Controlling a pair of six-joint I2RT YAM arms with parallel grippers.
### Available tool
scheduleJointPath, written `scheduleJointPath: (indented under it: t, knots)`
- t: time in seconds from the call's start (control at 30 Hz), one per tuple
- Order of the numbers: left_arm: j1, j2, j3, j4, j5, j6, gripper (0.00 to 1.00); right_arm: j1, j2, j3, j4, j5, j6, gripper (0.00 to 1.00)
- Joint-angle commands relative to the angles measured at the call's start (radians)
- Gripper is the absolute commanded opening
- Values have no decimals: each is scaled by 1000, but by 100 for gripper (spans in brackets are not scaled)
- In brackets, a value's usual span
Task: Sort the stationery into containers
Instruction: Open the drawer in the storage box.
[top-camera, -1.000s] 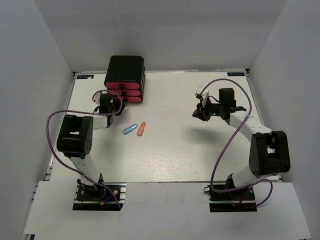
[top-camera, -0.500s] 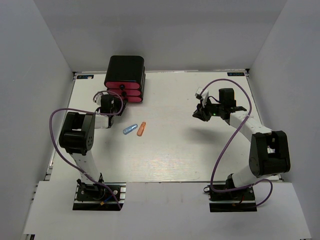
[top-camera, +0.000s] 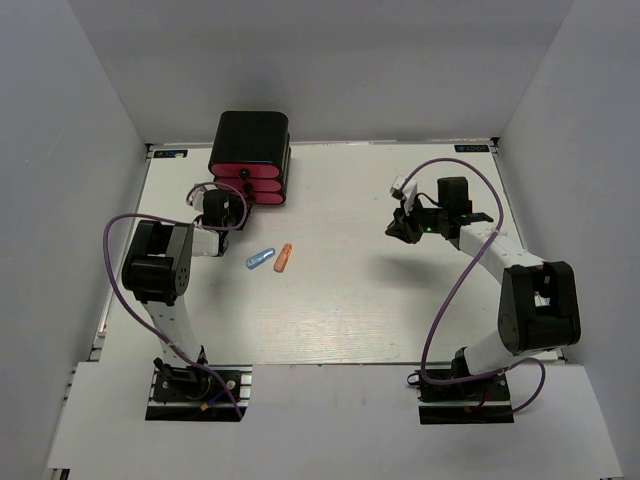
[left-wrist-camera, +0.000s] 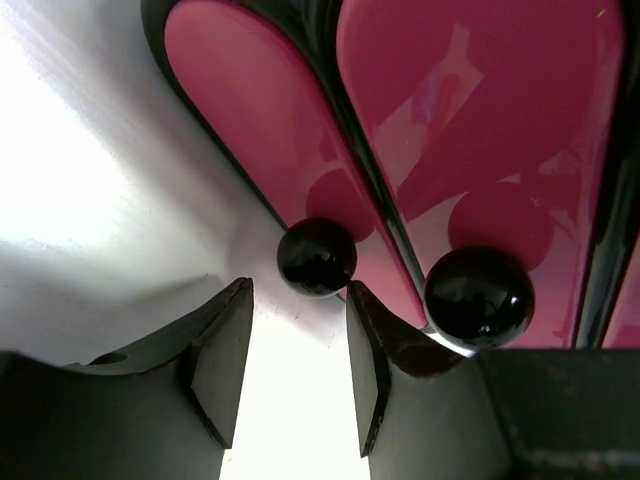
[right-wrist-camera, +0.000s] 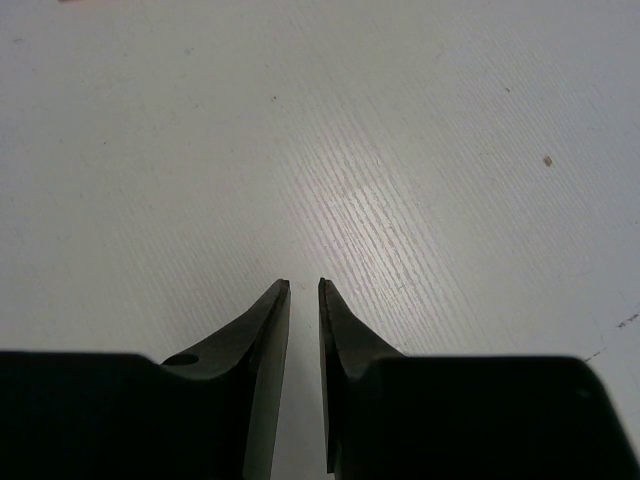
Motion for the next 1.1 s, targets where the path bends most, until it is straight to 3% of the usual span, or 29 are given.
scheduleJointPath:
  t: [0.0,0.4,0.63,0.7,0.8,1.07]
  knots:
    - [5,5,27,43,-52,-9,52,-4,11,30,-7,-6,-15,25]
    - [5,43,27,93,-71,-27,54,-2,12,33,-13,-9,-16,25]
    - [5,43,17,124,-71,-36,31,-4,6,25,-13,-9,-16,25]
    - [5,43,-12,124,-71,-36,25,-4,4,29,-10,-10,-16,25]
    - [5,13,-86,167,-58,-36,22,-4,1,29,-10,-13,-21,25]
    - [-15,-148,-309,238,-29,-26,24,4,-2,2,-16,-35,-64,25]
